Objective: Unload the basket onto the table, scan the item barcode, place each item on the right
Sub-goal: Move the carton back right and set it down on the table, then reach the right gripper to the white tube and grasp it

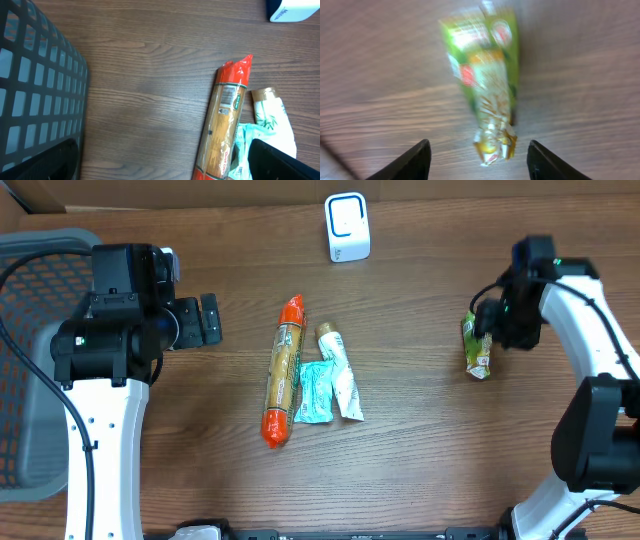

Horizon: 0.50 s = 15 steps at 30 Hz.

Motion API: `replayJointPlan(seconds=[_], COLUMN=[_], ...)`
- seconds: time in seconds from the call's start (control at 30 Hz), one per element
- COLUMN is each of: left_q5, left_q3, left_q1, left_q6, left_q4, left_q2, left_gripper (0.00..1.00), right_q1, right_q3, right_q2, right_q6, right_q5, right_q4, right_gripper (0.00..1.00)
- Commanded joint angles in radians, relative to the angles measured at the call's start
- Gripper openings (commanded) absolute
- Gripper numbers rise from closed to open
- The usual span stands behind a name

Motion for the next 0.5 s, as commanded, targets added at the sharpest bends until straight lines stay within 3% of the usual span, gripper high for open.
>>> replayJointPlan(seconds=[0.0, 0.17, 0.47], left_q5=[-0.005, -0.005, -0.005], left_q3=[0.018, 0.018, 0.018], left_q1=[-0.002, -0.002, -0.002], left_q6=[0.026, 0.026, 0.026], left_q4=[0.004, 0.004, 0.004], left_q2=[0.003, 0.003, 0.003], left_gripper=[1.0, 1.0, 1.0], right_q1=[0.024, 0.103, 0.419], right_q3=[0.145, 0.151, -0.014], right_q2=[-0.024, -0.02, -0.016], right_q6=[0.002, -0.003, -0.002], right_q5=[-0.109, -0.364, -0.294], right_q4=[-0.047, -0.042, 0.137], right_gripper=[0.68, 0.8, 0.8])
